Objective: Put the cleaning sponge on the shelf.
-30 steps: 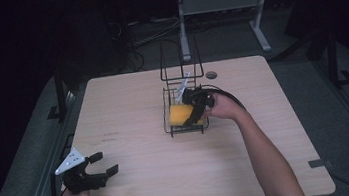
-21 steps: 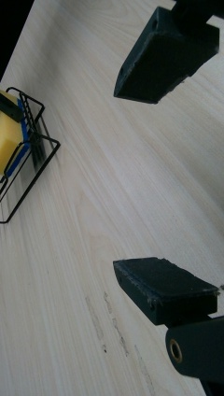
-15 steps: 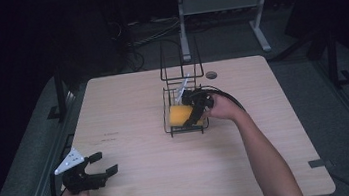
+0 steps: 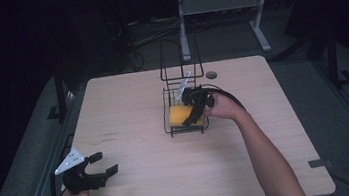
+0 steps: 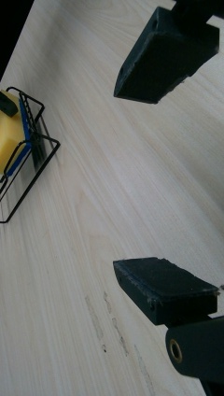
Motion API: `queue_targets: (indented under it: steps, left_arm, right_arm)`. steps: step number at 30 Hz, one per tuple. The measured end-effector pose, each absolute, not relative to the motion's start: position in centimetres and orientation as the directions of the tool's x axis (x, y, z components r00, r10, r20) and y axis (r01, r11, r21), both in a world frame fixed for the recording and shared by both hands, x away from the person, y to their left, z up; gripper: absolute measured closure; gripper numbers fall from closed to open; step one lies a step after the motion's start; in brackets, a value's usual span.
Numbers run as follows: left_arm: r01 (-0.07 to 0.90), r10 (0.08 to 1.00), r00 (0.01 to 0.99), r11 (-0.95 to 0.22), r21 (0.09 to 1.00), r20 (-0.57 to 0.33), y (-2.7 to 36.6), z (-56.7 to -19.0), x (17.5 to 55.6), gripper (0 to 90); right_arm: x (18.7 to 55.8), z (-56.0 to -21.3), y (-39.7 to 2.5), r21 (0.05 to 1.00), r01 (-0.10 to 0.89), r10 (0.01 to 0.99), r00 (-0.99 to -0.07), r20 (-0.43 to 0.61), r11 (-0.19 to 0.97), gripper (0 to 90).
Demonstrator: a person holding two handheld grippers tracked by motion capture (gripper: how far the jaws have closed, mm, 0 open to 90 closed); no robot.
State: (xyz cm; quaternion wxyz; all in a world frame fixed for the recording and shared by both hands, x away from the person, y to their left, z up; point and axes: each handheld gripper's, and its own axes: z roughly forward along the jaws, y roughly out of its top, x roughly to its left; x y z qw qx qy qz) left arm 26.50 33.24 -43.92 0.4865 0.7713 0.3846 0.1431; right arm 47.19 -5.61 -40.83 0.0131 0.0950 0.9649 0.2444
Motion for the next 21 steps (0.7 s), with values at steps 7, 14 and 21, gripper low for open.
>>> queue_targets:
  steps: [7,14,21]
  left_arm:
    - [0.454,0.732,0.664,-0.231,0.86,-0.154,33.2,-43.9,26.5,14.1]
    - [0.455,0.731,0.666,-0.24,0.857,-0.149,33.1,-43.9,26.5,14.1]
    - [0.456,0.733,0.662,-0.231,0.86,-0.154,33.2,-43.9,26.5,14.1]
  right_arm:
    - [46.7,-40.0,-5.8,0.489,0.168,0.196,-0.981,-0.006,0.856,14.9]
    - [46.1,-39.6,-5.8,0.498,0.145,0.183,-0.983,-0.027,0.855,15.0]
    - [45.3,-39.5,-6.1,0.533,0.123,0.178,-0.983,-0.052,0.837,15.2]
